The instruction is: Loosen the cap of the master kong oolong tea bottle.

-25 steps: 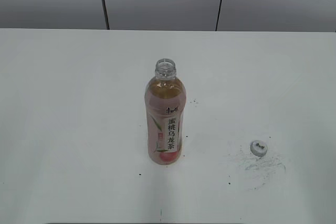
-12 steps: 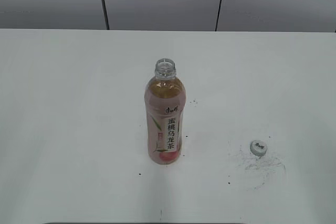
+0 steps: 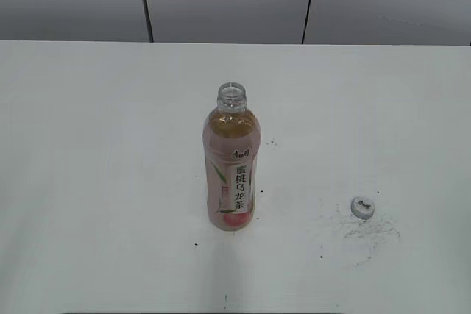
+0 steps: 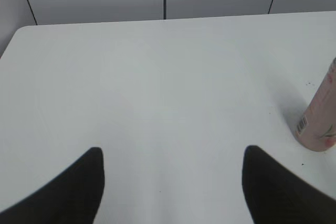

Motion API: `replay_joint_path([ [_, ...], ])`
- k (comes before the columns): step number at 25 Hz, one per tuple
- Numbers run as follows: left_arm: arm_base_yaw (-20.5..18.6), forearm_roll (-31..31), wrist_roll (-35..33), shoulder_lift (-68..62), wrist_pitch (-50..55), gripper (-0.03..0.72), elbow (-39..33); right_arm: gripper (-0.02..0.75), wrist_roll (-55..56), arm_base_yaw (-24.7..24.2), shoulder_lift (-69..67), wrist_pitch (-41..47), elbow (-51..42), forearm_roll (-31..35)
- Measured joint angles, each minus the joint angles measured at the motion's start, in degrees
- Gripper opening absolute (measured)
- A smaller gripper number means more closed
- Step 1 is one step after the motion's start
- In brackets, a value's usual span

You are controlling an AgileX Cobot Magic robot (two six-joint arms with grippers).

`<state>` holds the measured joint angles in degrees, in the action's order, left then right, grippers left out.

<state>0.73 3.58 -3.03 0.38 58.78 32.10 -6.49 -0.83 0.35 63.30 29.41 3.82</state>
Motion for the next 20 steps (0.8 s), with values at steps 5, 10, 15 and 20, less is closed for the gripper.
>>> replay_joint_path([
  [5,2.4,0.1,0.0,0.0,0.0,0.490,0.0,0.553,0.0,-0.1,0.0,-0.1,0.0,0.1],
  [10,2.6,0.1,0.0,0.0,0.0,0.490,0.0,0.553,0.0,-0.1,0.0,-0.3,0.0,0.1],
  [15,2.6,0.1,0.0,0.0,0.0,0.479,0.0,0.553,0.0,-0.1,0.0,-0.4,0.0,0.1],
  [20,2.6,0.1,0.0,0.0,0.0,0.472,0.0,0.553,0.0,-0.1,0.0,-0.4,0.0,0.1],
])
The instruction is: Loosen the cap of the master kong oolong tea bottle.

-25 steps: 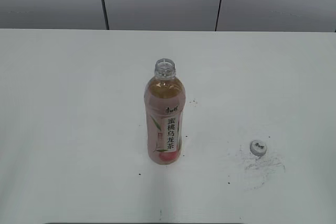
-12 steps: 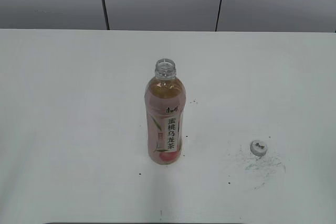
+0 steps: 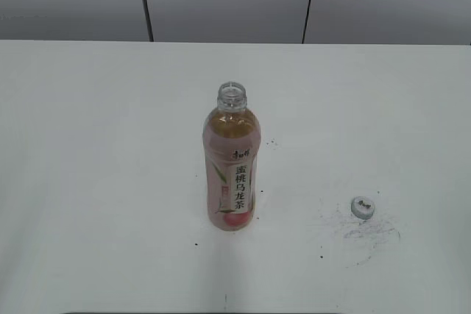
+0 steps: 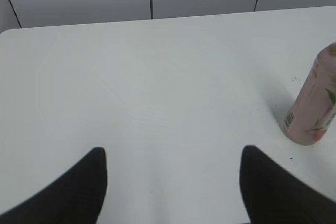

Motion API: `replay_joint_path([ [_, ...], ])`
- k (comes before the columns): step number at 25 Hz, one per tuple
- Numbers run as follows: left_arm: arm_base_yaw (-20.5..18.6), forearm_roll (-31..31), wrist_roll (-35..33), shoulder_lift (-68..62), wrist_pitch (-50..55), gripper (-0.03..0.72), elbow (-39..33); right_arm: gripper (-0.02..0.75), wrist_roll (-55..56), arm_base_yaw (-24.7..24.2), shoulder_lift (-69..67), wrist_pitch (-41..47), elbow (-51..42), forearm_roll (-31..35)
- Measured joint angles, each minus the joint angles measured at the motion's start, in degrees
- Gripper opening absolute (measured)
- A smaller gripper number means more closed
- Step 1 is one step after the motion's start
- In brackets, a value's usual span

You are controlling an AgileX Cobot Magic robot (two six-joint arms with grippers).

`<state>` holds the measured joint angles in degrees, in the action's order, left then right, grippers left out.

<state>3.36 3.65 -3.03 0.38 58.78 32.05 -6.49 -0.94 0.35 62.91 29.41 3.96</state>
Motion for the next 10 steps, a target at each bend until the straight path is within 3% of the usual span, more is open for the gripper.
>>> replay_joint_path([
  [10,0.0,0.0,0.0,0.0,0.0,0.459,0.0,0.553,0.0,0.0,0.0,0.0,0.0,0.0],
])
